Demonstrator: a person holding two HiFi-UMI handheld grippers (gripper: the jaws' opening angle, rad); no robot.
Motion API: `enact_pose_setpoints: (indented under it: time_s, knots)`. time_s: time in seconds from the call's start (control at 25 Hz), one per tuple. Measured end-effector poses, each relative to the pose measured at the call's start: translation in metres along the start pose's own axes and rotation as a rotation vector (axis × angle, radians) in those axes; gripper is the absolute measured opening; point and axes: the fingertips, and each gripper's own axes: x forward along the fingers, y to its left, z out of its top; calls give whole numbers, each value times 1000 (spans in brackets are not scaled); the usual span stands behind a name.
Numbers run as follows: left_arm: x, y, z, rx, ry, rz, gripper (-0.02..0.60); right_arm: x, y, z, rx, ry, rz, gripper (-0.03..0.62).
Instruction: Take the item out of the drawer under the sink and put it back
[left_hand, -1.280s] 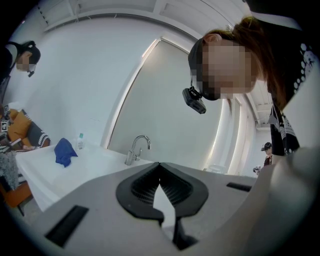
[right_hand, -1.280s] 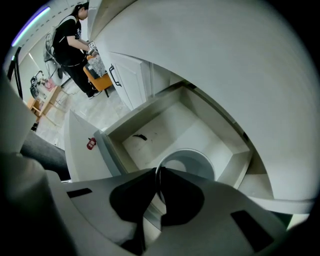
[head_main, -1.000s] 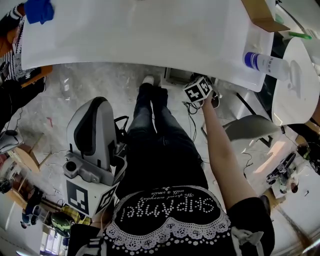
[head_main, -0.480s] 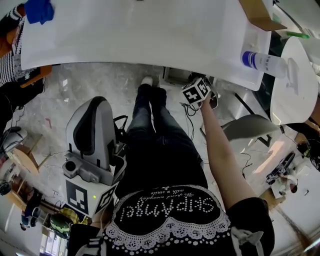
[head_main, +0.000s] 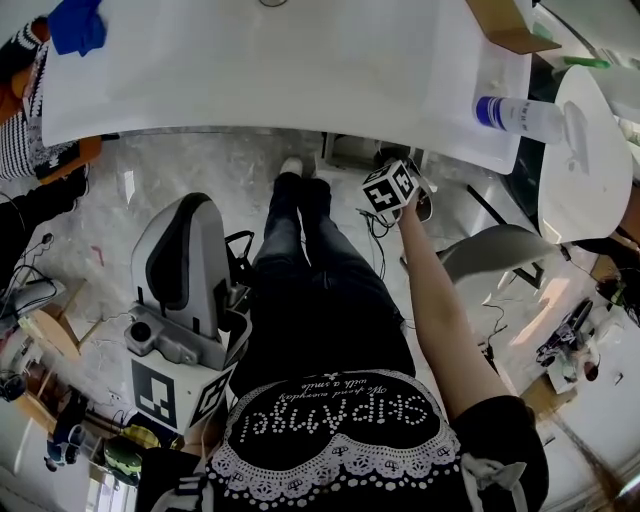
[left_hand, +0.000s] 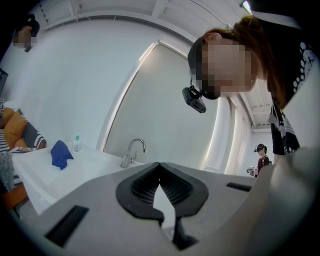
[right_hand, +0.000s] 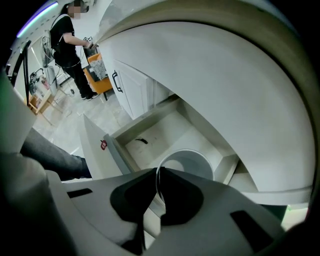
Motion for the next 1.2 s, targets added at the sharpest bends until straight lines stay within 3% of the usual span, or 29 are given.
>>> enact_pose_setpoints:
  time_s: [1.2]
  knots:
    - [-28,6,29,-2,-106,-40,5,-49,0,6,129,-116,-118,23]
